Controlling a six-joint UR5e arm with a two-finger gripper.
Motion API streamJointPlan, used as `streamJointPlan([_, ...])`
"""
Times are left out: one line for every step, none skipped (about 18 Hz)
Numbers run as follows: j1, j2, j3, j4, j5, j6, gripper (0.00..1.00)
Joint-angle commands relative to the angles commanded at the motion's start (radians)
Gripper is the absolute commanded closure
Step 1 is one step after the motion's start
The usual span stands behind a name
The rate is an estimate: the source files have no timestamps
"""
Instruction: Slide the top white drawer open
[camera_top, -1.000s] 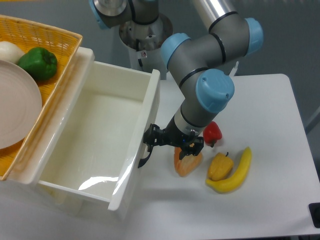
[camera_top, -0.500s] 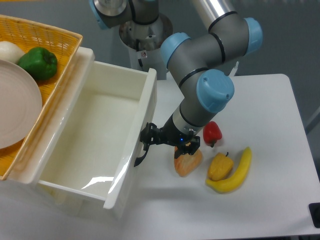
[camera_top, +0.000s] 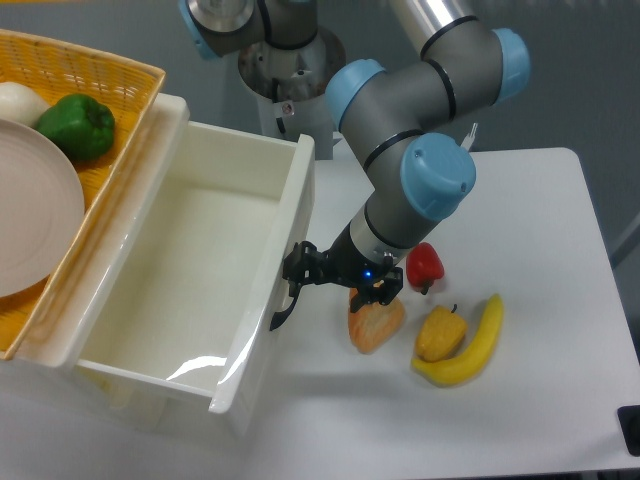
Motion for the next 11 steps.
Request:
streamJointPlan([0.0,0.002,0.0,0.0,0.0,0.0,0.0])
streamJointPlan([0.0,0.005,0.0,0.0,-0.002,0.0,0.0])
streamJointPlan([0.0,0.005,-0.002,-0.002,-0.012,0.0,0.0])
streamJointPlan([0.002,0.006,-0.003,0.0,-0.015,0.0,0.0])
streamJointPlan([0.002,0.006,-0.002,0.0,-0.015,0.0,0.0])
streamJointPlan([0.003,0.008,-0.002,0.0,-0.015,0.0,0.0])
streamJointPlan([0.005,0.008,0.003,0.0,-0.017,0.002,0.0])
streamJointPlan([0.015,0.008,0.005,0.005,-0.017,0.002,0.0])
streamJointPlan([0.02,0.011,0.005,0.009,-0.014,0.0,0.0])
streamJointPlan([0.024,0.011,0.006,0.011,-0.014,0.003,0.0])
streamJointPlan([0.035,0.011,0.006,0.011,-0.014,0.021,0.0])
